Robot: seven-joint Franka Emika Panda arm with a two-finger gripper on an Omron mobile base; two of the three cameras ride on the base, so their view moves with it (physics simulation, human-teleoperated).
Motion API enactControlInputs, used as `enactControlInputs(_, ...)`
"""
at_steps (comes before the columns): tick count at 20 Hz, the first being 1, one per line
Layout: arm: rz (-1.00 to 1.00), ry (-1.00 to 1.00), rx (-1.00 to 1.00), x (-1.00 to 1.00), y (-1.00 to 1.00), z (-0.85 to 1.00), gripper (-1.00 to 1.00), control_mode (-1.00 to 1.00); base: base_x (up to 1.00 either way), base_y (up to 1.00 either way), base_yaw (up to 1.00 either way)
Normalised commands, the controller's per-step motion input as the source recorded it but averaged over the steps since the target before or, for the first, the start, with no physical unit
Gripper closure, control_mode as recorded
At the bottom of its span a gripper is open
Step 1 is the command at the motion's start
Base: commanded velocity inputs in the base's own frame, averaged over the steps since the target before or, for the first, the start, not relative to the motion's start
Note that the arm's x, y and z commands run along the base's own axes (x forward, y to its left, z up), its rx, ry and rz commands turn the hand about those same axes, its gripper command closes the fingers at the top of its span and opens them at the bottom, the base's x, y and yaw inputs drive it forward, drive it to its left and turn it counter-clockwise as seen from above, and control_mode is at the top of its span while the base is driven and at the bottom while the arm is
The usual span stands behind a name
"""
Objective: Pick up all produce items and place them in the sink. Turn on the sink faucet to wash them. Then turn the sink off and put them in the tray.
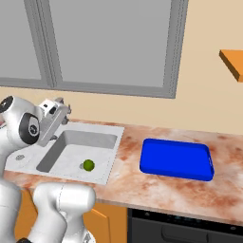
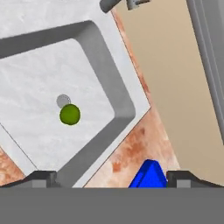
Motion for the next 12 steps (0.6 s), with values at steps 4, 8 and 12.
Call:
enactControlInputs(4,-0.45,0.04,0.13,0.0,-0.11,-0.09,-1.0,-1.0,0.0,0.0,0.0)
enactControlInputs(8,-0.31,0.09,0.12,0.0,-0.01,-0.24,-1.0,-1.0,0.0,0.0,0.0)
enactControlInputs(12,-0.05,0.14,0.14,0.0,-0.24,-0.25,-1.0,-1.0,0.0,0.0,0.0)
